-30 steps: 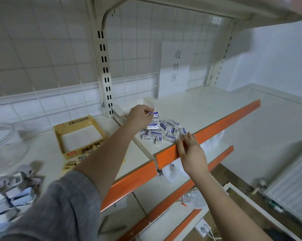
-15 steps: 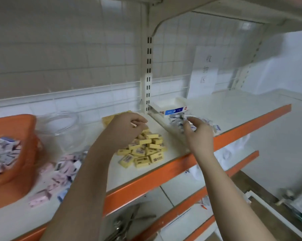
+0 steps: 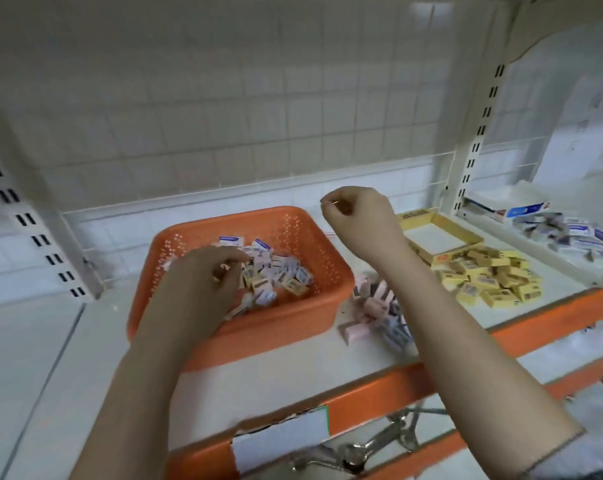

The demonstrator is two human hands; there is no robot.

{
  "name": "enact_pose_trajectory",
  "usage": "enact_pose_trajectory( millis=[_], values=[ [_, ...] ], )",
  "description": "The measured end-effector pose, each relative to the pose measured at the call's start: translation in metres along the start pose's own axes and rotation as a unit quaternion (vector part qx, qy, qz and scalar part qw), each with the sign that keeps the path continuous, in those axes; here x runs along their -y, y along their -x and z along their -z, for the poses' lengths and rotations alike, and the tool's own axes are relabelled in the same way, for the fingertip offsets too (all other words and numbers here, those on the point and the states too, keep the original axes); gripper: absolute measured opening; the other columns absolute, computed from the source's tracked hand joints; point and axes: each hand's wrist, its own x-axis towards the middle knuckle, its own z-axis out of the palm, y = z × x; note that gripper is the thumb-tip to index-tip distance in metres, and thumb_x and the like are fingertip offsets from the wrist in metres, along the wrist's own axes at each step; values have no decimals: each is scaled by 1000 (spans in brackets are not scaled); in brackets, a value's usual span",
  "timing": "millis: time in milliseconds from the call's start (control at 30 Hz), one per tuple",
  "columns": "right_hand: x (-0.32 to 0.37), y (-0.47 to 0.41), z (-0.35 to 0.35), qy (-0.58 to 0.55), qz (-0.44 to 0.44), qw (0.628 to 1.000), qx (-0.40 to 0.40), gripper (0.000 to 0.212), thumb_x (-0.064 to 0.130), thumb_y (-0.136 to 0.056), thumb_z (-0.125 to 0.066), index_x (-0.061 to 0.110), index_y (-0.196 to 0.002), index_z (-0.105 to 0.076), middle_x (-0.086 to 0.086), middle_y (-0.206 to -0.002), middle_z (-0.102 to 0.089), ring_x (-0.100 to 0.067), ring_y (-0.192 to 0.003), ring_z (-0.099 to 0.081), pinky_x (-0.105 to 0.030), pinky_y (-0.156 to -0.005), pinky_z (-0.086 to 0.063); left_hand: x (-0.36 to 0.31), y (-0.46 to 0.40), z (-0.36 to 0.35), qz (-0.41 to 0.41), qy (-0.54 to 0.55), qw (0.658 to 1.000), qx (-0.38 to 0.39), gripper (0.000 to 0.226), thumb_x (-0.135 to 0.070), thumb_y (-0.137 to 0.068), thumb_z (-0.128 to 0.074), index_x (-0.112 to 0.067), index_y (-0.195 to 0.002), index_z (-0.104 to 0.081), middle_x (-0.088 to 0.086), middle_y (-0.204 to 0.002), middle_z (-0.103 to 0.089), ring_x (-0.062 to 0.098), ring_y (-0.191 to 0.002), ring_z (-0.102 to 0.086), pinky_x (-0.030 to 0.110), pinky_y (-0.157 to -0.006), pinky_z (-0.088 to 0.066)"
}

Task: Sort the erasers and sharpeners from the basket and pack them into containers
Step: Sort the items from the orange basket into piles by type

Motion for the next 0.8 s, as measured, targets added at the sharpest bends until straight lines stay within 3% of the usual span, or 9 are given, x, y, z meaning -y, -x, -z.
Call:
enact_pose_trajectory(
  millis=[100, 167, 267, 367, 500, 600, 667, 800],
  values=[
    [17, -25, -35, 90, 51, 989, 106, 18, 22, -86, -56, 16, -91, -72, -2, -89, -70, -17, -84, -62, -29, -79, -50, 20, 8, 10, 20, 4, 999, -41, 20, -12, -88, -58, -21, -101, -70, -6, -96, -64, 8, -75, -55, 16, -64, -35],
    [19, -43, -59, 181, 84, 961, 192, 20, 24, -85, -57, 14, -95, -72, -5, -100, -70, -21, -95, -63, -33, -84, -51, 24, 10, 11, 38, 21, 998, -46, 19, -14, -89, -58, -24, -100, -69, -8, -94, -61, 3, -71, -53, 10, -63, -36],
    [15, -58, -87, 345, 101, 874, 326, 26, 25, -85, -61, 10, -106, -69, -10, -109, -67, -25, -102, -62, -32, -85, -50, 25, 9, 8, 64, 21, 998, -17, 19, -19, -90, -56, -31, -101, -65, -13, -94, -57, 0, -75, -54, 20, -69, -39],
    [12, -60, -101, 466, 138, 782, 390, 31, 21, -86, -63, 4, -112, -63, -12, -115, -64, -27, -105, -60, -30, -79, -46, 28, 8, 6, 82, 2, 997, -7, 20, -23, -90, -54, -31, -104, -66, -15, -94, -56, 5, -81, -56, 22, -74, -40],
    [12, -61, -111, 517, 134, 719, 445, 49, 21, -78, -73, 3, -121, -57, -11, -121, -60, -27, -109, -58, -33, -86, -48, 28, 6, 8, 96, 12, 995, -12, 19, -22, -91, -54, -28, -103, -67, -20, -85, -53, -4, -74, -52, 15, -67, -40],
    [11, -63, -114, 512, 125, 720, 451, 58, 25, -75, -77, 3, -124, -54, -9, -122, -59, -26, -111, -57, -33, -91, -49, 28, 4, 13, 105, 35, 994, -2, 16, -21, -92, -54, -31, -100, -64, -29, -79, -47, -12, -71, -47, 2, -62, -31],
    [8, -61, -113, 499, 128, 731, 448, 59, 24, -75, -77, 3, -124, -54, -9, -121, -58, -25, -111, -57, -32, -89, -48, 29, 1, 17, 106, 51, 993, 10, 16, -23, -92, -54, -34, -98, -63, -28, -83, -52, -13, -73, -48, 2, -59, -33],
    [9, -58, -102, 449, 139, 790, 394, 45, 22, -76, -73, 8, -117, -58, -7, -112, -62, -24, -103, -59, -31, -82, -50, 39, -14, 22, 90, 42, 994, 40, 16, -23, -91, -56, -31, -98, -67, -18, -90, -61, -10, -76, -52, 1, -57, -36]
  ],
)
